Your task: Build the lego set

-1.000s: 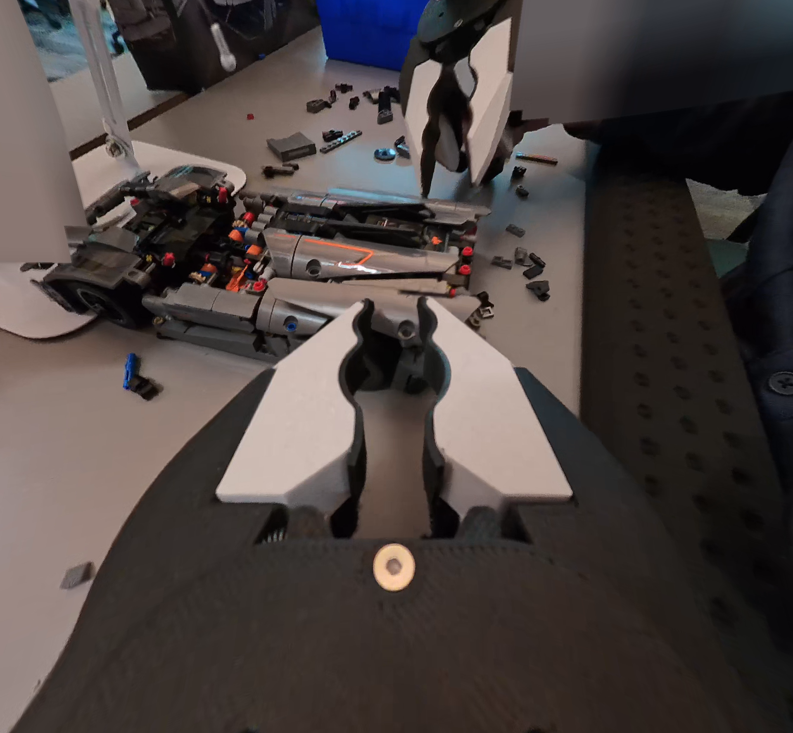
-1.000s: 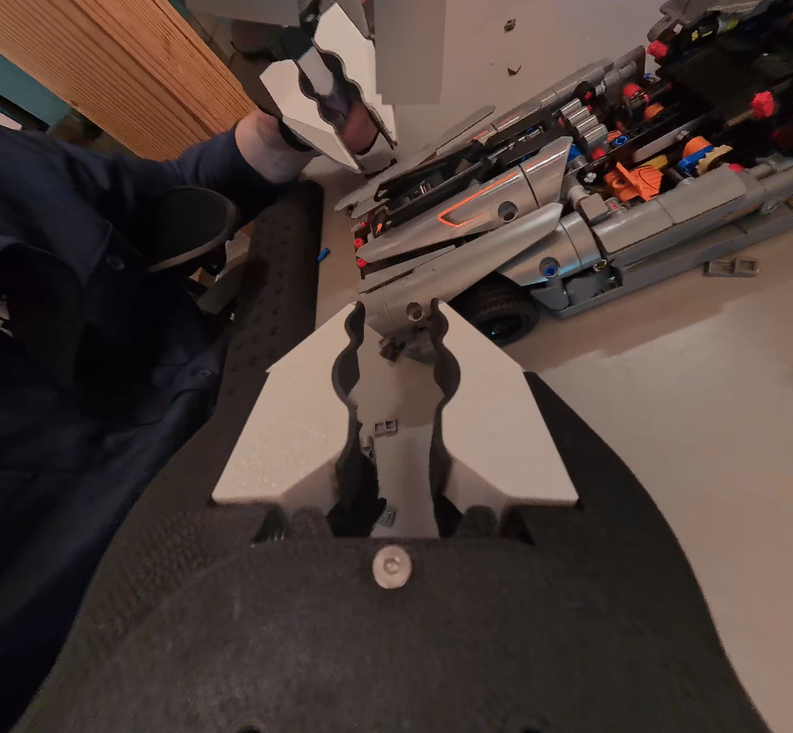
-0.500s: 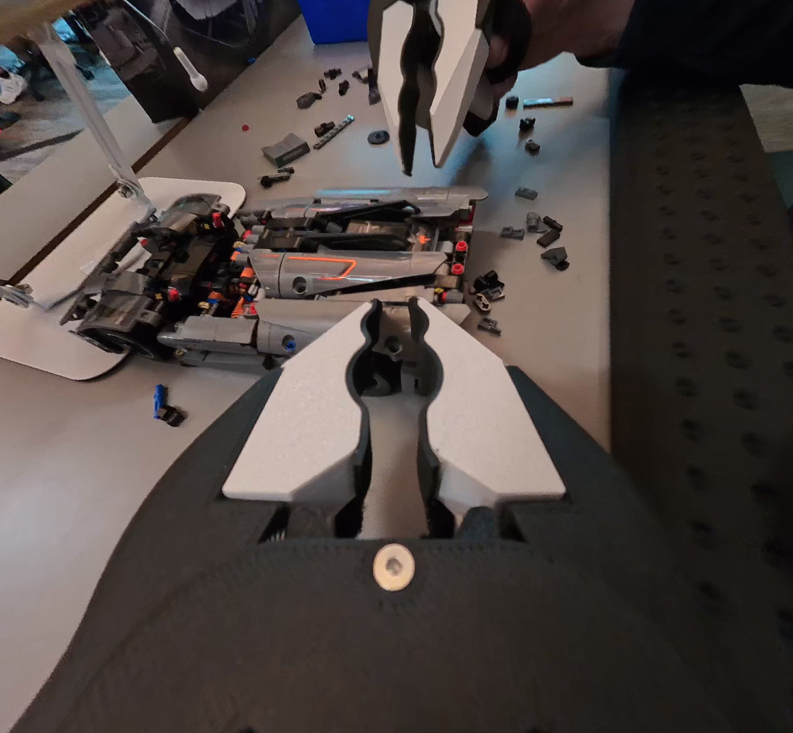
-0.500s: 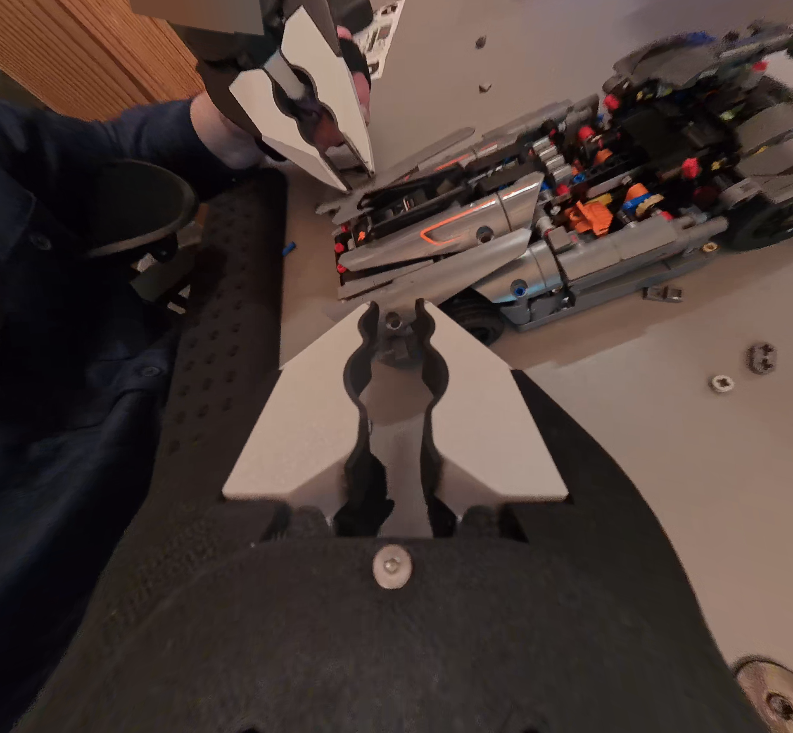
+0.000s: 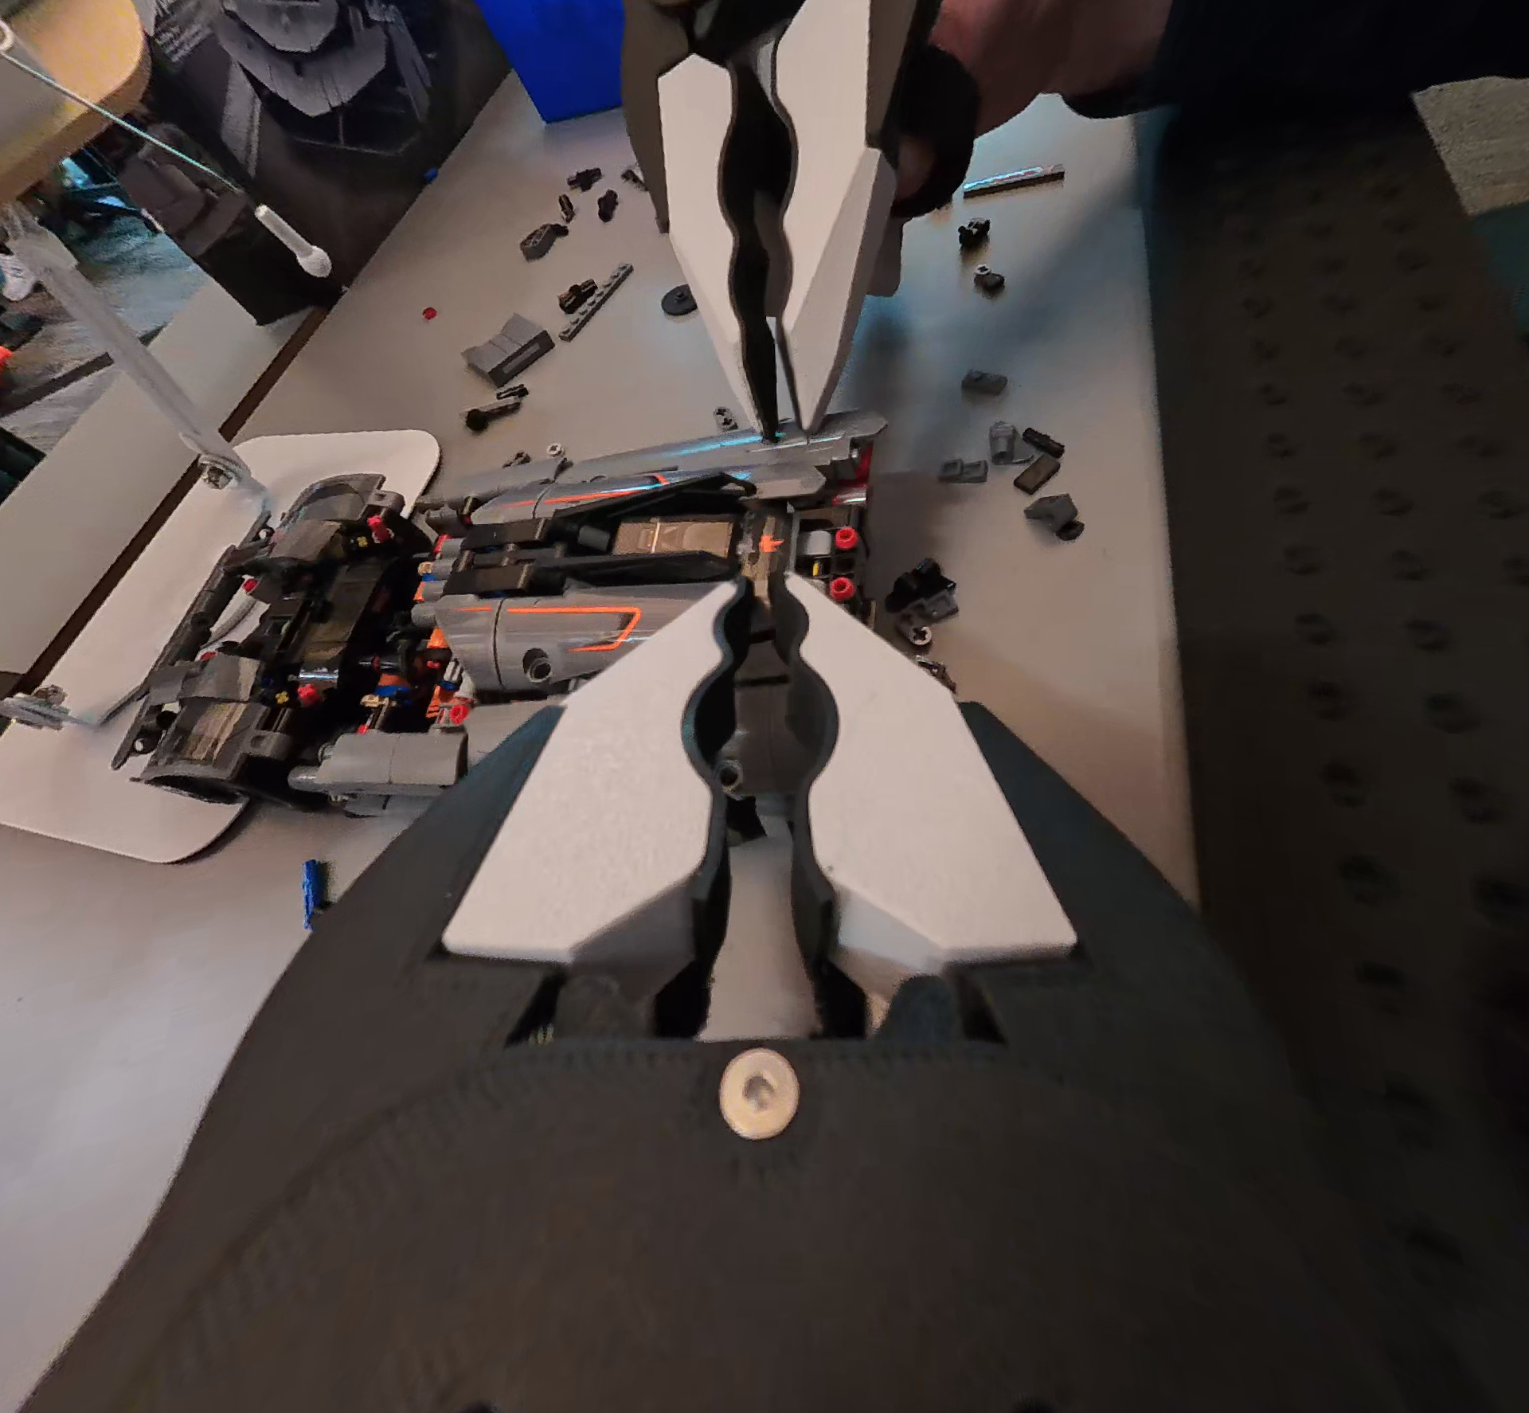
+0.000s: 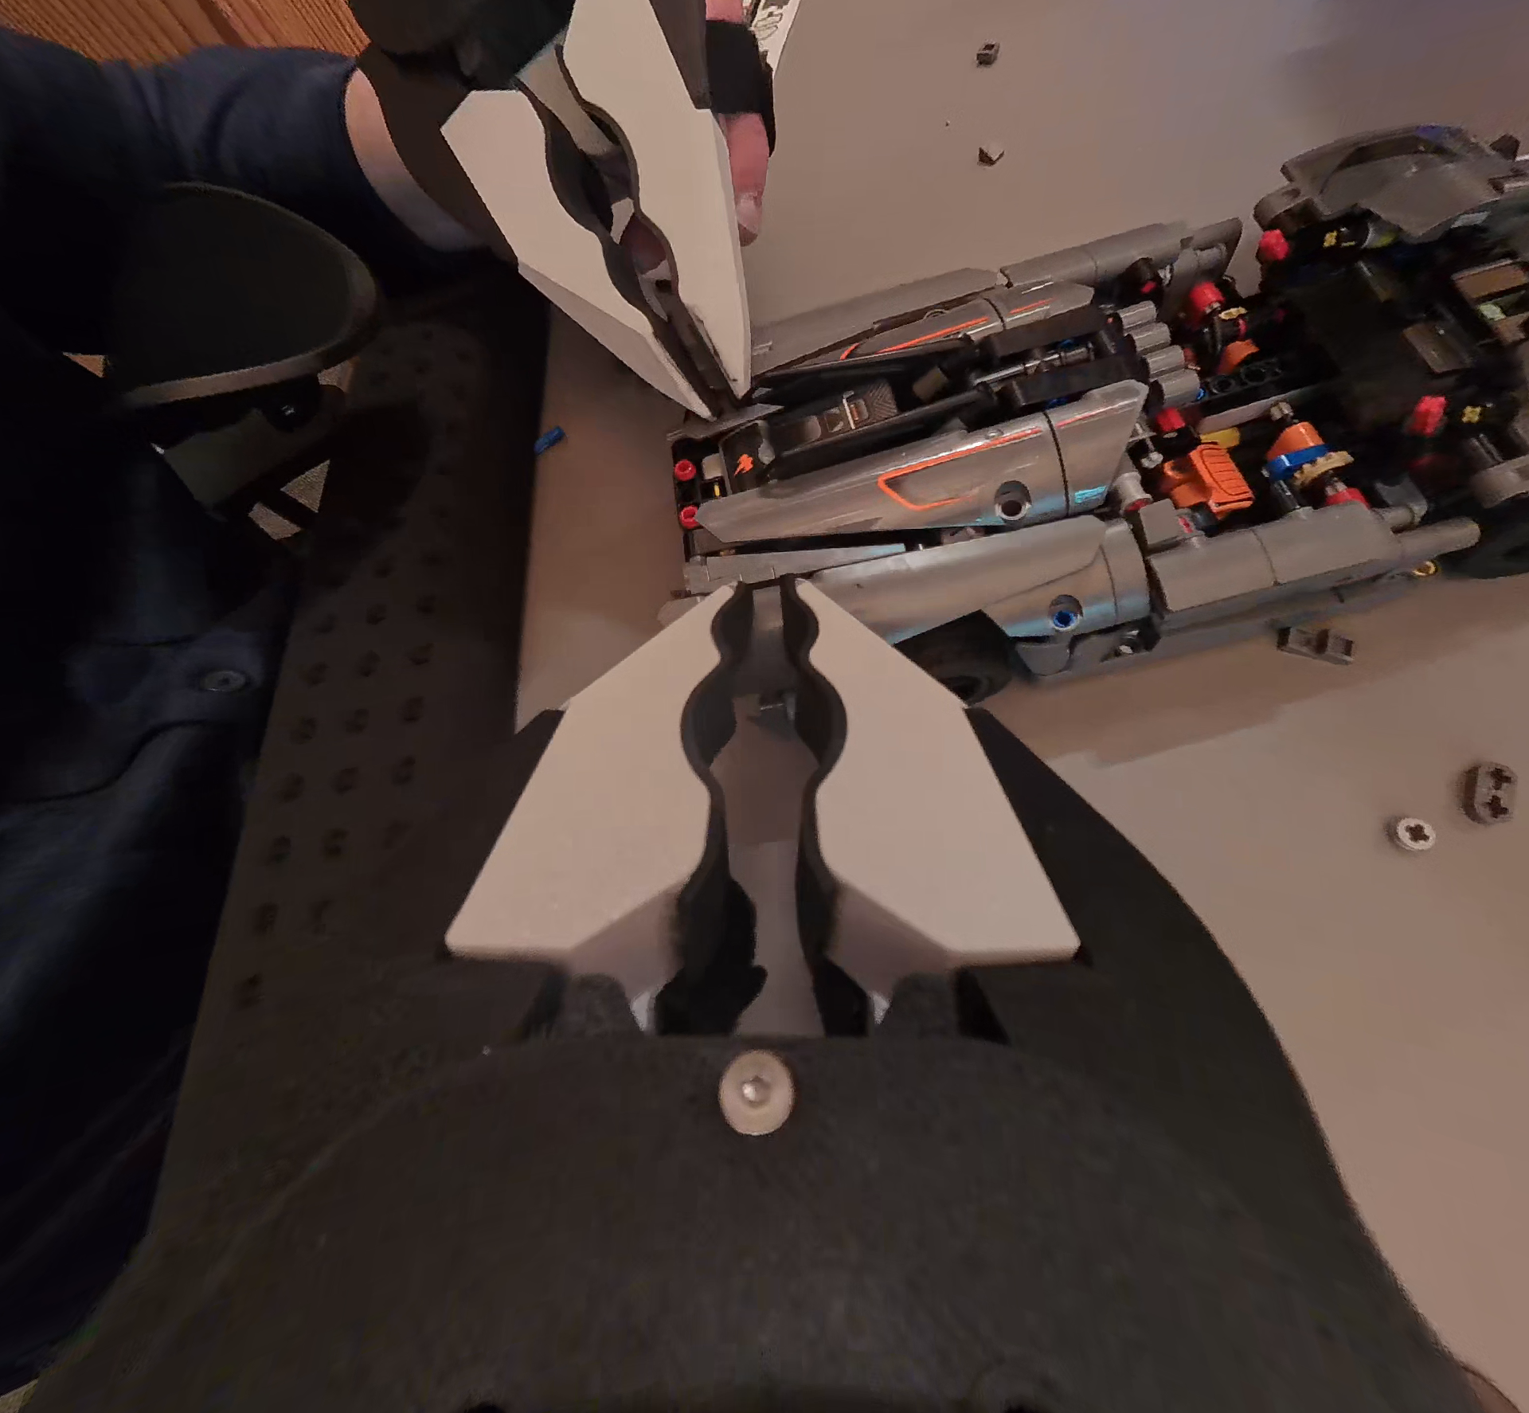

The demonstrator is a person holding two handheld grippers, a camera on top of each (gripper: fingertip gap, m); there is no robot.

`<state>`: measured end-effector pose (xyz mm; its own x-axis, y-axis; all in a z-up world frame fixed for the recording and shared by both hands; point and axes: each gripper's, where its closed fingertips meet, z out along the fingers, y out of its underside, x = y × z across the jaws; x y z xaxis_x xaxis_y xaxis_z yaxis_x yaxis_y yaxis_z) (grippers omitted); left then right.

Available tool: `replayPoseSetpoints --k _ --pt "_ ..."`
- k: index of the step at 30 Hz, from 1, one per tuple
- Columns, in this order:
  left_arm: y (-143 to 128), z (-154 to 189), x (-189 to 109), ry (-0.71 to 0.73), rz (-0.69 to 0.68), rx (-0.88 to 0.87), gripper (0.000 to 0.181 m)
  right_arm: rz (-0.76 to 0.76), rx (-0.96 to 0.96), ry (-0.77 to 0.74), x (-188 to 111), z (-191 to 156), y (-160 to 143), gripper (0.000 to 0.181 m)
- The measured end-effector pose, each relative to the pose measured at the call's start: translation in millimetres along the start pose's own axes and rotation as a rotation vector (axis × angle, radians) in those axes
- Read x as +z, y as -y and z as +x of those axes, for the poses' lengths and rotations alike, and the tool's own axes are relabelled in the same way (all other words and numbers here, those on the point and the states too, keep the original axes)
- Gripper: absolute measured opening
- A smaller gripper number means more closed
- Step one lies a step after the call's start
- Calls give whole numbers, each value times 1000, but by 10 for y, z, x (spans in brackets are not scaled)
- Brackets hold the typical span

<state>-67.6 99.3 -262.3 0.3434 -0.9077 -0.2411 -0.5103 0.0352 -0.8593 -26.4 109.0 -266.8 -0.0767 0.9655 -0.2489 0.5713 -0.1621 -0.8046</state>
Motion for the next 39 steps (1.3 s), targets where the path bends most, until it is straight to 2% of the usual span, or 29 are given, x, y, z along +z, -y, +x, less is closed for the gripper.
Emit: replayPoseSetpoints --k 4,8,13,23,27,29,31,34,39 --pt "-36 8 13 11 -27 33 0 -9 -31 -24 -4 10 20 5" --pt "45 -69 -62 27 10 24 0 57 -43 -7 -5 -33 191 7" --pt "-41 -6 8 -2 -47 54 0 -23 -100 -38 156 -30 113 1" --pt "-97 20 43 -2 -58 79 0 -57 -115 -21 234 -64 60 0" --pt "-81 6 27 3 -45 81 0 -46 -122 -28 210 -63 82 0" --pt "-45 -58 -30 23 -21 62 0 -3 -116 -17 131 -69 152 6" --pt "-39 -91 -77 13 3 19 3 48 -70 4 38 -42 212 4" --pt "-114 -143 -107 40 -28 28 1 -4 -91 -71 -12 106 91 1" --pt "-198 -193 -100 48 -42 -1 0 -38 -129 -85 48 87 31 0"
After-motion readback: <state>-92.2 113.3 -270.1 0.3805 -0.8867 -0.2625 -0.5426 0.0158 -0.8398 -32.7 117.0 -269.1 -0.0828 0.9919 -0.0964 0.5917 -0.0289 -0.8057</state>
